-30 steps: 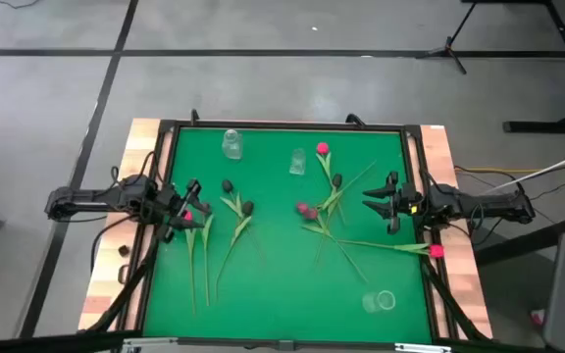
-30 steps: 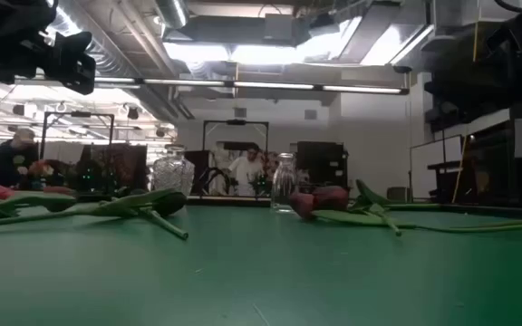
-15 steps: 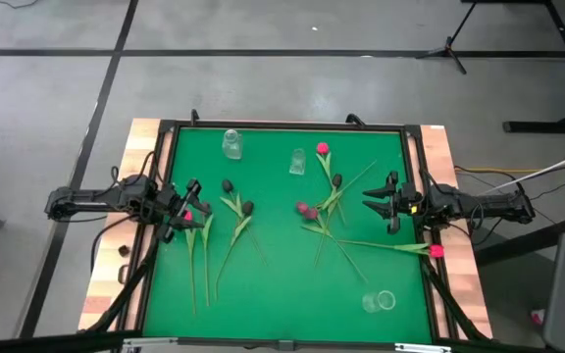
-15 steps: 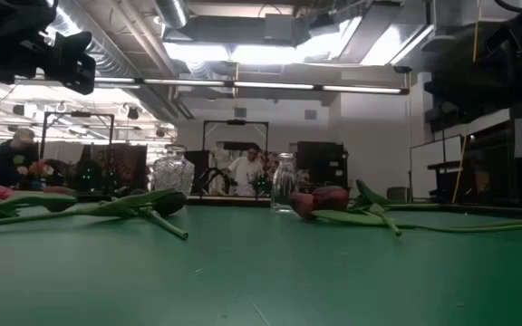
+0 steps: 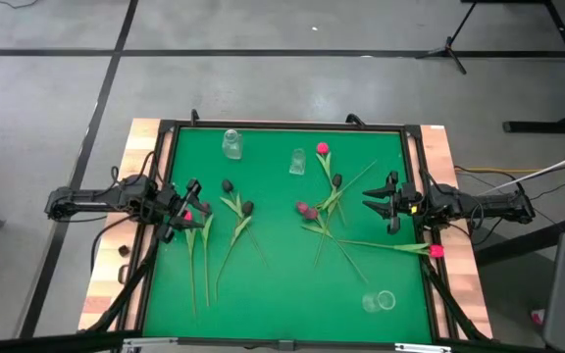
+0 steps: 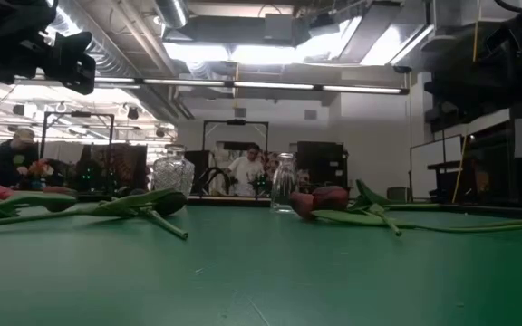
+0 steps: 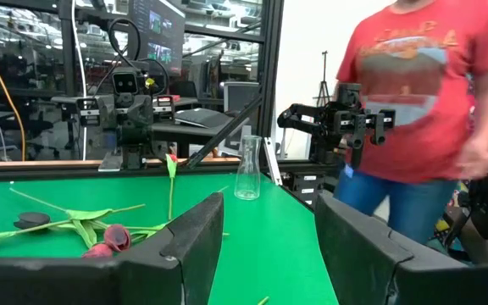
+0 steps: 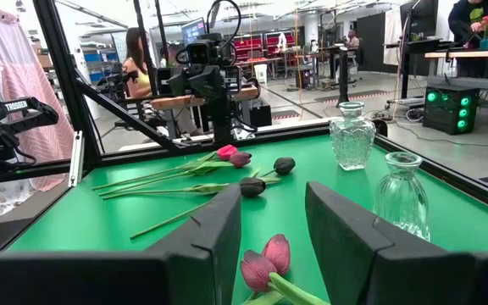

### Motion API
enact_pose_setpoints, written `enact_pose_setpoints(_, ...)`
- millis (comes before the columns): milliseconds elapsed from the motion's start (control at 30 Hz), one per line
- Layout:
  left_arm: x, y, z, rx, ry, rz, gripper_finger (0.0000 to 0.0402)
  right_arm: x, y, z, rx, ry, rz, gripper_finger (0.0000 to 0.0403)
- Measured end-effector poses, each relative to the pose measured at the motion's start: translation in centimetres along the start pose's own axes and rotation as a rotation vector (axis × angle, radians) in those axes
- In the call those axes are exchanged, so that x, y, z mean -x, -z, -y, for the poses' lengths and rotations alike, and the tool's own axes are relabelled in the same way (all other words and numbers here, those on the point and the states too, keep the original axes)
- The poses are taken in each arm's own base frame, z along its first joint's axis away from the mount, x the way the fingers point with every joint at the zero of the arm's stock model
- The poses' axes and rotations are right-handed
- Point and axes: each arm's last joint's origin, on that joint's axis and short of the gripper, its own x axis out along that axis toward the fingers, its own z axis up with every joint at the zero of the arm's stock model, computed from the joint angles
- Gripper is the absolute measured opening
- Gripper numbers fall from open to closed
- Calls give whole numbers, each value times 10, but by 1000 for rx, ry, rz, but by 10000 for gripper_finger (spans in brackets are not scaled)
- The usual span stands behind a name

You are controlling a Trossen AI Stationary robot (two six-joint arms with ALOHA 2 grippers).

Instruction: Sort flowers into vase by color

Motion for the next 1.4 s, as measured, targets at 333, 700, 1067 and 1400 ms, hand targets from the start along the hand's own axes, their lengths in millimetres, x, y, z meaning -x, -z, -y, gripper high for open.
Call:
enact_pose_setpoints(333,0,0,0,0,0,0,183,0,0,0,0,0,1,134)
enact_pose_setpoints(700,0,0,0,0,0,0,183,0,0,0,103,9,3,134)
enact_pose_setpoints(1067,1,-3,-7,1,-263,59,183,0,-2,1,98,46,18,134)
enact_pose_setpoints(1400,8,-38,-1,51,-187,430,183,6,-33,2,-423,34,368,134)
